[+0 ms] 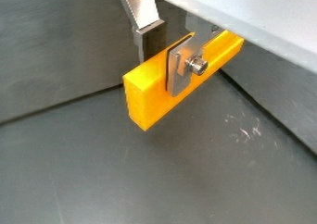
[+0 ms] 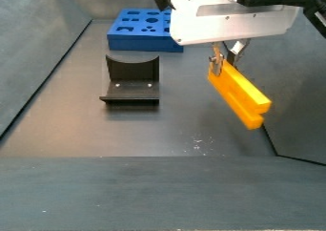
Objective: Pick up the double-square object. Move up. Rotate the double-square object. Place the double-square object on the fixture. Regrasp the double-square object. Move to above the board. Insert the double-square object.
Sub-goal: Rotate the double-square object.
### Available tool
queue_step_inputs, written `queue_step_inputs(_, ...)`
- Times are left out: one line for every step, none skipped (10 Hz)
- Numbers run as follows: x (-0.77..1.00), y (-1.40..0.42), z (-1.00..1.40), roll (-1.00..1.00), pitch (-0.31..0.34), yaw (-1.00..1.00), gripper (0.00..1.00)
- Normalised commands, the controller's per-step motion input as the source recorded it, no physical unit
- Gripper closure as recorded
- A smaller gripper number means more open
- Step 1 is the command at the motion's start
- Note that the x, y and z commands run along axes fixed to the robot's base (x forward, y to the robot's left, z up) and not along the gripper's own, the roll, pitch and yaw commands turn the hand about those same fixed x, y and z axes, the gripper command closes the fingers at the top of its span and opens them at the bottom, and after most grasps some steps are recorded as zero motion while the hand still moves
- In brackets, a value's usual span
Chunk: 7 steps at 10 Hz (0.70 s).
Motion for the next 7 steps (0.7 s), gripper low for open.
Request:
queue_step_inputs(0.0,0.02,-0.01,-0.1,-0.005,-1.0,1.0)
queue_step_inputs(0.0,0.02,-0.01,-0.1,-0.005,-0.77,1.0)
queue_step_inputs(0.0,0.02,-0.01,-0.1,-0.005,-0.53,1.0)
queue_step_inputs(0.0,0.02,-0.01,-0.1,-0.005,-0.35,1.0)
queue_step_inputs(0.0,0.02,-0.01,-0.1,-0.005,-0.21,1.0)
queue_step_inputs(0.0,0.0,-1.0,0.0,0.0,0.0,1.0)
queue_step_inputs(0.01,0.0,-1.0,0.0,-0.008,0.03,1.0)
